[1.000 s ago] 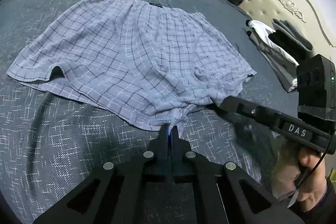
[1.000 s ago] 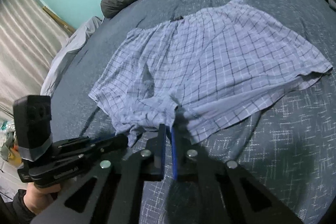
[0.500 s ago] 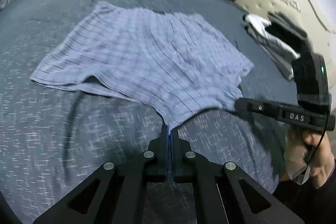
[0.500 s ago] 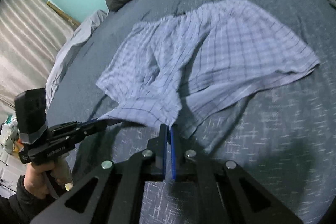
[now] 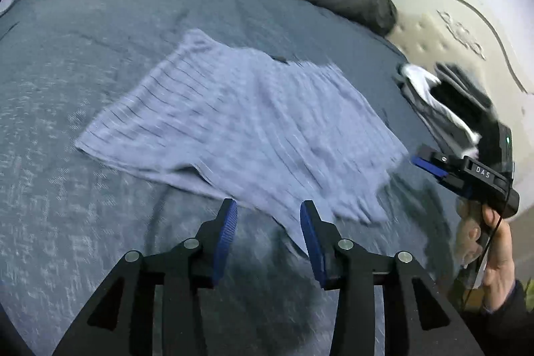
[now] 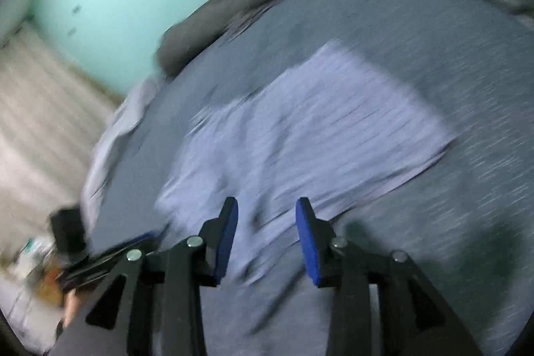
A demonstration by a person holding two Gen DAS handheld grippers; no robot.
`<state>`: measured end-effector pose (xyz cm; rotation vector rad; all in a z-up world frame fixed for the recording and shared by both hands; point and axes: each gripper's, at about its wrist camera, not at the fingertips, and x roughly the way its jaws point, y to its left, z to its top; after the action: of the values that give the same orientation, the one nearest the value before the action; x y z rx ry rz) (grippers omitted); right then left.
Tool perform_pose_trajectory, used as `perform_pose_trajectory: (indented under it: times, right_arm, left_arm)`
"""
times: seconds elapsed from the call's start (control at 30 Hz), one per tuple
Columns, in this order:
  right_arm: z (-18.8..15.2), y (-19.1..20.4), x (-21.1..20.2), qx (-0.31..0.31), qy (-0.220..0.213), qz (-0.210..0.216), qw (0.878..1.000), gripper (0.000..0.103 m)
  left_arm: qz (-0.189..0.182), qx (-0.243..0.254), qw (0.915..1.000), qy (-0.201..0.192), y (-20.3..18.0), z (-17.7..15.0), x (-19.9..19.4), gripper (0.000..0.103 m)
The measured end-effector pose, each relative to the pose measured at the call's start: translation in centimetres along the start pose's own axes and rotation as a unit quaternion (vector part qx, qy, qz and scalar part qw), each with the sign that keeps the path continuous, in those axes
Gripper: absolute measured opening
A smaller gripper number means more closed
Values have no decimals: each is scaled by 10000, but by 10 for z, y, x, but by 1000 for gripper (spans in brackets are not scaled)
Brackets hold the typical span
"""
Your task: Fold clothes
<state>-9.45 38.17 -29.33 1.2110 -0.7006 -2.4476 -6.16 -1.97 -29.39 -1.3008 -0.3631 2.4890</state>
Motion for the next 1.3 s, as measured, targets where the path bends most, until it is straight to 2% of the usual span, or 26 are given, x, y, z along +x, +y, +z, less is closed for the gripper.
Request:
perform_pose_trajectory:
  times: [0.03, 0.07, 0.2, 0.27, 0.4, 0.7, 0.77, 0.97, 1.2, 1.3]
  right_arm:
    - [4, -12, -2, 203, -103, -183, 9996, 36]
    - [7, -29, -2, 578, -185, -161, 9980, 36]
    - [6, -60, 9, 1424, -205, 242, 9893, 36]
    - [5, -61, 17, 1562, -108, 410, 9868, 36]
    - [3, -55, 30, 1623, 116, 412, 9858, 36]
    - [0, -65, 39, 1819, 111, 240, 9830, 35]
    - [0, -67, 38, 1834, 75, 222, 9828, 25]
    - [-3, -76, 39, 1953, 33, 276, 9803, 4]
    - [4, -69, 28, 1799, -254, 172, 9832, 0]
    - [4, -68, 31, 1824, -89, 110, 9831, 0]
  left_arm:
    - [66, -21, 10000, -14, 2, 1, 4, 43]
    - [132, -42, 9999, -29, 3, 3, 8, 43]
    - [245, -58, 9997, 29, 6, 6, 24, 43]
    - [279, 7, 9996, 41, 3, 6, 28, 43]
    - [343, 101, 9993, 105, 0, 3, 35, 43]
    - [366, 175, 9991, 81, 0, 4, 35, 43]
    - [365, 166, 9992, 88, 1, 4, 36, 43]
    - [385, 119, 9992, 80, 4, 5, 35, 43]
    - [409, 94, 9991, 66, 6, 5, 35, 43]
    - [416, 83, 9991, 64, 6, 4, 34, 43]
